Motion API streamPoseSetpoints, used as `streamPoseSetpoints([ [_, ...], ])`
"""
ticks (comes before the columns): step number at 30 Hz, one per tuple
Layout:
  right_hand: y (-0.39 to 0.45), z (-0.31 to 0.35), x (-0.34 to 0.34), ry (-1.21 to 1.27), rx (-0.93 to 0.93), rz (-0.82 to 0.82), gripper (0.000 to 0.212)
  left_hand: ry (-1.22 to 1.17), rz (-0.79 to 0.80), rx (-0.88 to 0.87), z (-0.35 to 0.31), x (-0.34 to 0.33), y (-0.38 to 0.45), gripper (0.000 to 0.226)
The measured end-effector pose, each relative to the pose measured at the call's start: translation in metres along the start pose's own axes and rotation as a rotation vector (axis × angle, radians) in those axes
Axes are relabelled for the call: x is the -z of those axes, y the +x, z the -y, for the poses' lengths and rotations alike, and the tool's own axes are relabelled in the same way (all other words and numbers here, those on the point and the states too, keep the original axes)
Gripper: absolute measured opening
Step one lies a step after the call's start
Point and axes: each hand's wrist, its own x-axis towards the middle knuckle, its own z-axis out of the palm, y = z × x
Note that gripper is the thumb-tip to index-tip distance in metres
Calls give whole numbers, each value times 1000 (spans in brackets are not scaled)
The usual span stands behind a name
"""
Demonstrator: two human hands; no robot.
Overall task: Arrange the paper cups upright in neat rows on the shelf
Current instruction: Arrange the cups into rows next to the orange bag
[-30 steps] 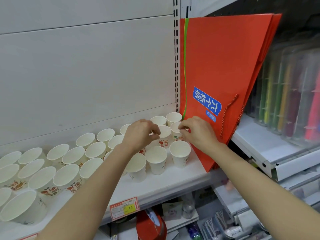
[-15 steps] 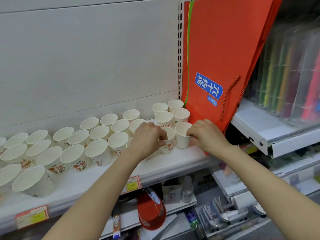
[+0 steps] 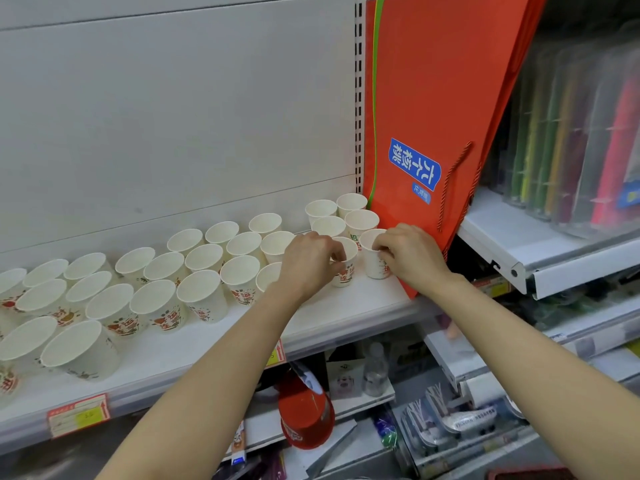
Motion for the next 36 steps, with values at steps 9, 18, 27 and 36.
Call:
streamPoseSetpoints([
  [9, 6, 4, -7, 20, -8, -43, 9, 25, -58, -8, 2, -8, 1, 12],
  [18, 11, 22, -11, 158, 157, -247, 15, -35, -142, 88, 46, 21, -20, 19],
  [27, 112, 77, -22, 93, 335, -27, 13, 97, -34, 334, 142, 63, 8, 17],
  [36, 186, 94, -60, -75, 548, 317, 30, 107, 62, 335, 181, 56, 18, 18],
])
